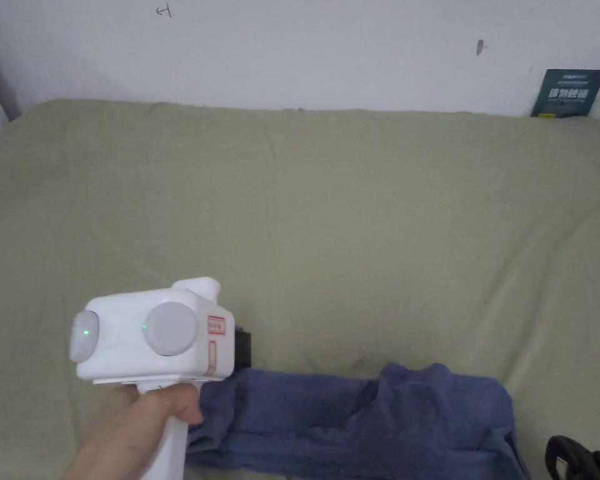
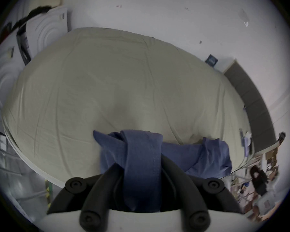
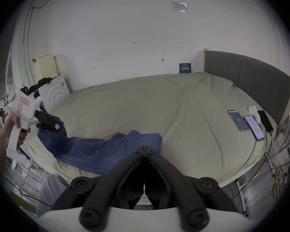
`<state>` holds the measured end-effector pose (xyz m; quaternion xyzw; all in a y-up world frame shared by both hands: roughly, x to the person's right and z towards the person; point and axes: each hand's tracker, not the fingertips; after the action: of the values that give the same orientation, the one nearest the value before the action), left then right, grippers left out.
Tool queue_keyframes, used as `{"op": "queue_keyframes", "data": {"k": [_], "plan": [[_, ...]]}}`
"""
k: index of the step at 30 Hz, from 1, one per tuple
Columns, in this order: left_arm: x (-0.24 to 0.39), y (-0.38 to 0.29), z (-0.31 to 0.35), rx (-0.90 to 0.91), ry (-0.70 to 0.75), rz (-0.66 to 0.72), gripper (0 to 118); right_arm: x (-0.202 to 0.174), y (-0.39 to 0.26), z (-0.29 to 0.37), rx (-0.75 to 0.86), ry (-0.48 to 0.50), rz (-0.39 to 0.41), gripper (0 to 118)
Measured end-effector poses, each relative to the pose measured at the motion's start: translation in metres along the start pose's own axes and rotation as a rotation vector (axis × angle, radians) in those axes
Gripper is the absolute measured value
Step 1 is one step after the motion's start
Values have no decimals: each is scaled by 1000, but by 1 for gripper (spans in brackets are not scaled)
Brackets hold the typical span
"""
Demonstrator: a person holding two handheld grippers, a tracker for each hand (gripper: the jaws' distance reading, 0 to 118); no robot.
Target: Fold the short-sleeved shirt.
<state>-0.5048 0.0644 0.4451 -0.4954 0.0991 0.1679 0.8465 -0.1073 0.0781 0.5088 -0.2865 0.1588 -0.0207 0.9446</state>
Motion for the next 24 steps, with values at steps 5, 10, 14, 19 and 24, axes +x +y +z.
{"op": "queue_keyframes", "data": {"k": [5,10,14,19,24], "plan": [[44,-11,-77,-35,-24,-31,102,8,-6,1,-19,3,-25,1],[59,-15,-89,-90,-85,-84,111,13,-8,1,-36,-1,-36,1],[43,-8,-26,-36,-155,-71,111,14,-8,-7,-46,14,-59,1],[-31,2,31,88,-230,-1,57,1,-5,-12,-52,42,-32,1],[-89,9,-11,30,-318,163,0,-9,-7,-17,-72,57,-11,1]]}}
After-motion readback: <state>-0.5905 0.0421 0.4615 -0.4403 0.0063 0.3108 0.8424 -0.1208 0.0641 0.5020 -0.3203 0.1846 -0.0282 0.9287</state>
